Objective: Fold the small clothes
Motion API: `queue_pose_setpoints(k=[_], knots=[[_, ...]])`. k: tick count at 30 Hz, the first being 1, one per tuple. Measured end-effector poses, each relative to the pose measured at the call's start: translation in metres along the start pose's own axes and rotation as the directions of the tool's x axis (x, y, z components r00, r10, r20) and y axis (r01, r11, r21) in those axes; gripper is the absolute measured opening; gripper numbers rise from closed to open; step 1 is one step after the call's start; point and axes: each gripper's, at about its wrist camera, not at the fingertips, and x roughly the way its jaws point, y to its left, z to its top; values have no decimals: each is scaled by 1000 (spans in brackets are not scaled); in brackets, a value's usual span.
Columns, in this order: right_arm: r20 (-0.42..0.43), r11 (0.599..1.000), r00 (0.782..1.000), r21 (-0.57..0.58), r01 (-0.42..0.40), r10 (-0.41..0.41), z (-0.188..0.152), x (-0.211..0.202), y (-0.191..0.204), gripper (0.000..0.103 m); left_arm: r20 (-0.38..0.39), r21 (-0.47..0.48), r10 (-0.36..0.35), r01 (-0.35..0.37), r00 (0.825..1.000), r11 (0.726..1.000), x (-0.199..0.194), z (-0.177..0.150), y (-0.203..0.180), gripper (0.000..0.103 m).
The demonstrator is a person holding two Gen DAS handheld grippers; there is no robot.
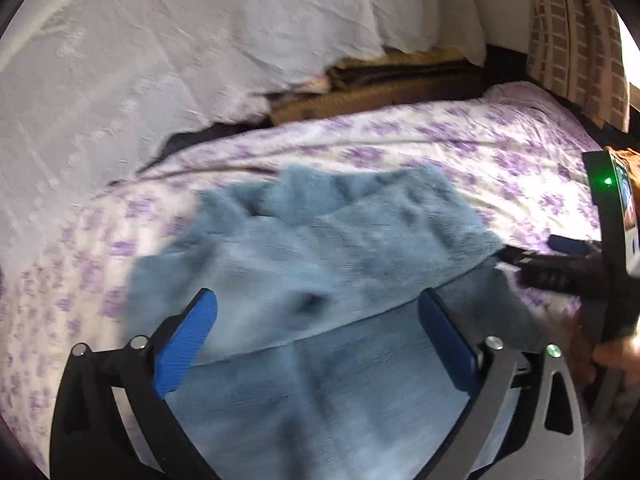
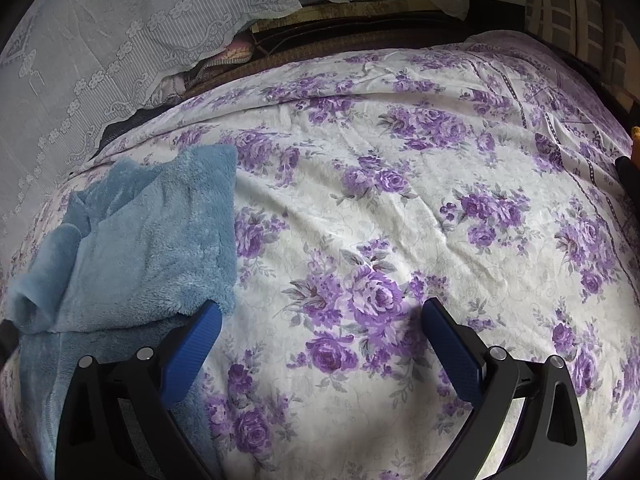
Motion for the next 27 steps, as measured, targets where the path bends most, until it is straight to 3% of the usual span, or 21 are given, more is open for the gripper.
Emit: queue_pose_setpoints(k=[4,6,8,10,12,13,15,17,20,25,27], knots=[[24,999,999,16,-41,41,-1,-7,-4,100,-3,-116,126,-126,992,985,-8,-12,68,99],[56,997,996,17,-77,76,-1,-14,-4,100,-60,-276,174,-184,983,943,2,-22,122,99],[136,992,983,-10,-122,122,-4,-31,1,99,-115,-402,175,-207,978,892,18,-34,164,98],[217,984,962,-103,-147,166,-9,-53,17,99,-172,-460,175,-236,969,856,38,-49,191,98],[277,965,939,-219,-144,203,-18,-77,46,98,-235,-426,179,-267,955,865,63,-63,197,98],[279,949,932,-275,-153,231,-22,-84,61,98,-282,-367,173,-273,944,889,80,-69,193,99],[265,899,927,-415,-139,265,-33,-95,101,96,-310,-326,171,-273,935,905,94,-73,187,99],[245,802,936,-594,-61,253,-52,-99,153,92,-302,-315,193,-289,933,904,91,-71,185,99],[230,662,944,-749,15,238,-73,-93,211,90,-298,-316,192,-287,935,904,91,-71,183,99],[207,494,964,-864,101,165,-87,-73,267,88,-298,-351,157,-262,941,899,90,-73,183,99],[215,454,966,-882,129,143,-88,-64,278,85,-298,-348,162,-265,941,899,91,-74,185,99]])
